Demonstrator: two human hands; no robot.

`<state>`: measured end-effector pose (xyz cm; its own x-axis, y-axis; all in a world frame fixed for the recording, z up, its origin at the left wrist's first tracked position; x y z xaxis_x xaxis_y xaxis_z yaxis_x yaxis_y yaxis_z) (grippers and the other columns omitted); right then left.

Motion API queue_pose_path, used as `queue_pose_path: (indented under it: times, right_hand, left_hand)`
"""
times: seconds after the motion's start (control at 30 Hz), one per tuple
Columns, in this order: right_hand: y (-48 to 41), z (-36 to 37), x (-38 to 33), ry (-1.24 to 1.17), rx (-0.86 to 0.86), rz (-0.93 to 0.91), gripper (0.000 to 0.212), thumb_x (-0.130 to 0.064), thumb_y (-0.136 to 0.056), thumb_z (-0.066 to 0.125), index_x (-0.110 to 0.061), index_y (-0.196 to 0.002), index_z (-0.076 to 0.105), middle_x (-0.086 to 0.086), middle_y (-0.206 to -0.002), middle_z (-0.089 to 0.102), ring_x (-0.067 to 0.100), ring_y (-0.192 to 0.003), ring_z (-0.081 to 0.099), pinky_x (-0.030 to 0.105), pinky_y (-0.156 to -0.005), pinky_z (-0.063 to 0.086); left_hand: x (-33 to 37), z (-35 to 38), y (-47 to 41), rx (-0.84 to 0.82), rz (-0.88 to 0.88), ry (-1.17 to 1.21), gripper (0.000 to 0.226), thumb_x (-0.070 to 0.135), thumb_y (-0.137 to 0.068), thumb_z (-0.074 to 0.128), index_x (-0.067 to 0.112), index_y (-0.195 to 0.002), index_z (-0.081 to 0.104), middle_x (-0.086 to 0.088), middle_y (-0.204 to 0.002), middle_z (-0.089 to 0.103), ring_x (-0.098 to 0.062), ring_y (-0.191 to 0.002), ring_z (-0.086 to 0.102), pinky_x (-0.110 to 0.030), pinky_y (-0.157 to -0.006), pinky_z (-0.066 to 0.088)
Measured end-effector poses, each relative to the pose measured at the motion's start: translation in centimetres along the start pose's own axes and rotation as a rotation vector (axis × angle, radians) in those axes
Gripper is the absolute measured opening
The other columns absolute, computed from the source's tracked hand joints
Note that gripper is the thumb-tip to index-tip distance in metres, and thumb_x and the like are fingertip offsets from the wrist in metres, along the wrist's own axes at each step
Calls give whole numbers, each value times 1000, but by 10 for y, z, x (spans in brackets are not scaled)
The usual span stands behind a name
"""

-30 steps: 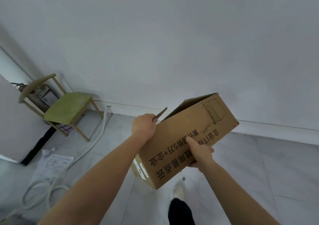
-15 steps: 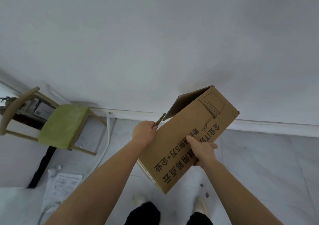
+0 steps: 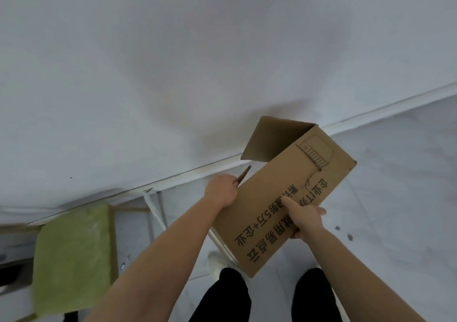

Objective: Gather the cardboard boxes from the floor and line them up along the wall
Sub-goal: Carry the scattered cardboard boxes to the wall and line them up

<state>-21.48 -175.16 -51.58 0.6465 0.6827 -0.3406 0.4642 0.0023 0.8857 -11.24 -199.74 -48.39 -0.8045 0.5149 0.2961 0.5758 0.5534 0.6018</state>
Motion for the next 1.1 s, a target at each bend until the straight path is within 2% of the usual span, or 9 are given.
queue_pose_path:
  times: [0.27, 0.4, 0.53, 0.63, 0.73, 0.8, 0.87, 0.97, 1.1]
  right_hand:
    - [-91, 159, 64, -139, 43, 140, 92, -41, -83, 78, -10, -141, 14, 9, -92, 52, 25, -81, 63, 50, -76, 62]
    - [-134, 229, 88, -203, -11, 153, 71, -38, -87, 74, -17, -128, 20, 6, -103, 53, 24, -96, 62, 41, -80, 61]
    - [-169, 277, 99, -162, -132, 94, 70, -26, -97, 66, -14, -152, 26, 7, -105, 56, 35, -110, 64, 48, -95, 56]
    - [-187, 286, 92, -82, -170, 27, 56, -20, -102, 57, -8, -151, 33, 22, -124, 56, 45, -124, 55, 54, -104, 47]
    - [-199, 269, 71, 80, -77, -85, 77, -40, -93, 68, -7, -151, 29, 15, -133, 52, 32, -115, 61, 50, -99, 53]
    - [-204, 244, 50, 166, 58, -184, 94, -41, -86, 75, -13, -153, 16, 15, -149, 33, 32, -129, 49, 49, -108, 45]
    - [-213, 223, 28, 196, 135, -254, 104, -38, -85, 78, -22, -157, 5, 15, -156, 20, 32, -133, 42, 49, -111, 41]
    - [-234, 217, 5, 327, 122, -328, 102, -49, -75, 78, -26, -156, 20, 7, -153, 34, 34, -131, 48, 55, -105, 47]
    - [-242, 230, -22, 470, 135, -426, 80, -22, -91, 73, -10, -156, 27, 10, -155, 35, 28, -137, 42, 36, -113, 34]
  left_hand:
    - [-129, 67, -115, -90, -42, -44, 29, 18, -100, 40, 11, -112, 66, -12, -107, 65, -27, -93, 61, -37, -79, 51]
    - [-185, 89, -160, -19, -80, -74, 36, 25, -104, 34, 21, -128, 60, -12, -126, 61, -32, -112, 56, -46, -97, 46]
    - [-242, 137, -182, -89, -160, -82, 48, 42, -105, 25, 33, -152, 29, -12, -160, 27, -36, -145, 24, -62, -115, 20]
    - [-272, 184, -165, -268, -188, -2, 75, 58, -97, 44, 34, -157, 7, -8, -166, -6, -34, -151, -4, -67, -116, 11]
    - [-285, 212, -140, -372, -179, -57, 120, 67, -73, 72, 40, -154, -12, -5, -157, -38, -32, -147, -27, -72, -113, 7]
    - [-290, 218, -133, -357, -158, -165, 132, 58, -68, 81, 43, -150, -21, -5, -153, -43, -35, -145, -29, -74, -111, 12]
    - [-294, 217, -134, -294, -159, -190, 127, 43, -75, 82, 45, -149, -22, -5, -153, -42, -37, -145, -27, -75, -110, 19]
    - [-294, 210, -144, -199, -165, -179, 110, 26, -87, 73, 47, -152, -12, -4, -157, -36, -37, -147, -23, -74, -109, 22]
    - [-300, 192, -162, -152, -161, -162, 103, 23, -88, 71, 46, -154, -5, -4, -160, -29, -34, -149, -20, -71, -112, 20]
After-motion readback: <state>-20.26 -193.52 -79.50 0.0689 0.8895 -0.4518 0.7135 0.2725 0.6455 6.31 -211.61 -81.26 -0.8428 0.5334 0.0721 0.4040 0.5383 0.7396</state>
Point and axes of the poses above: each hand's wrist, its own y-axis away from the middle knuckle, its own z-axis out of the palm, x = y × z, the point moved 10 cm from there along -y, towards the middle knuckle
